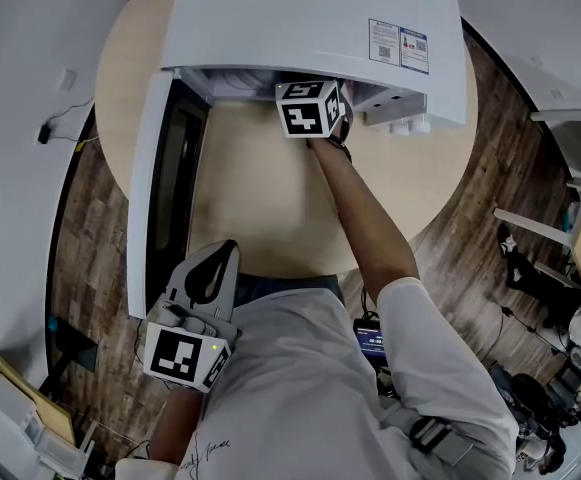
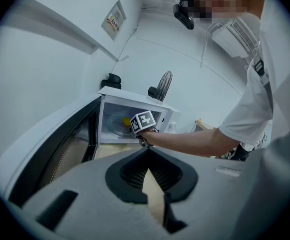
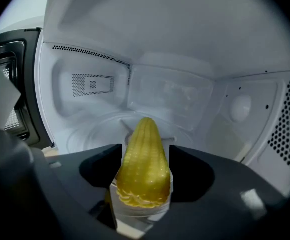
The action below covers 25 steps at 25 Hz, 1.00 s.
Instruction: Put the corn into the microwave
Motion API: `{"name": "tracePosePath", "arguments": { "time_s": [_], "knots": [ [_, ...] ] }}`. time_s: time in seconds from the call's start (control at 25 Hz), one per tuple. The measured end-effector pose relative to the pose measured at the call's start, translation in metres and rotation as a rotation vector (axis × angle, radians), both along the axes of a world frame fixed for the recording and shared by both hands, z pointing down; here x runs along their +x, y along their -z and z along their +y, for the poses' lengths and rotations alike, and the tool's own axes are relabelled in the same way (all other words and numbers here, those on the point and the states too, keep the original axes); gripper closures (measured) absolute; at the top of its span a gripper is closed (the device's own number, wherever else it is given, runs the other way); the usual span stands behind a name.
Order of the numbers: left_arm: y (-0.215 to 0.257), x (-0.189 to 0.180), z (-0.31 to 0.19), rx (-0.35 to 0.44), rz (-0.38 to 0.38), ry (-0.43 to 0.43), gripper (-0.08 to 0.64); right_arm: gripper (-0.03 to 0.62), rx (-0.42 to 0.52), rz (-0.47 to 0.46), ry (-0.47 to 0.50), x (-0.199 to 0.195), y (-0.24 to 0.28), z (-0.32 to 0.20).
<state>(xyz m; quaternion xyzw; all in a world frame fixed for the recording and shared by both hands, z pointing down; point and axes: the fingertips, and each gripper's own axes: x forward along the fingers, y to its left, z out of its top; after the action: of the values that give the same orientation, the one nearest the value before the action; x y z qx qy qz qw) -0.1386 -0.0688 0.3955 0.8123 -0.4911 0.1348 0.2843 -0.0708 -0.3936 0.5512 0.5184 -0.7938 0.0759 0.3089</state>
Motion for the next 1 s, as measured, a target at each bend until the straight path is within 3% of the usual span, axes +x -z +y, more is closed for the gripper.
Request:
{"name": "tracePosePath", "arguments": {
  "time_s": [1.0],
  "knots": [
    [0.021,0.002,0.02,0.075,0.023,-0.022,0.569,0.296,0.017,-0.01,-0.007,0.005,0.031,0.033]
  ]
}}
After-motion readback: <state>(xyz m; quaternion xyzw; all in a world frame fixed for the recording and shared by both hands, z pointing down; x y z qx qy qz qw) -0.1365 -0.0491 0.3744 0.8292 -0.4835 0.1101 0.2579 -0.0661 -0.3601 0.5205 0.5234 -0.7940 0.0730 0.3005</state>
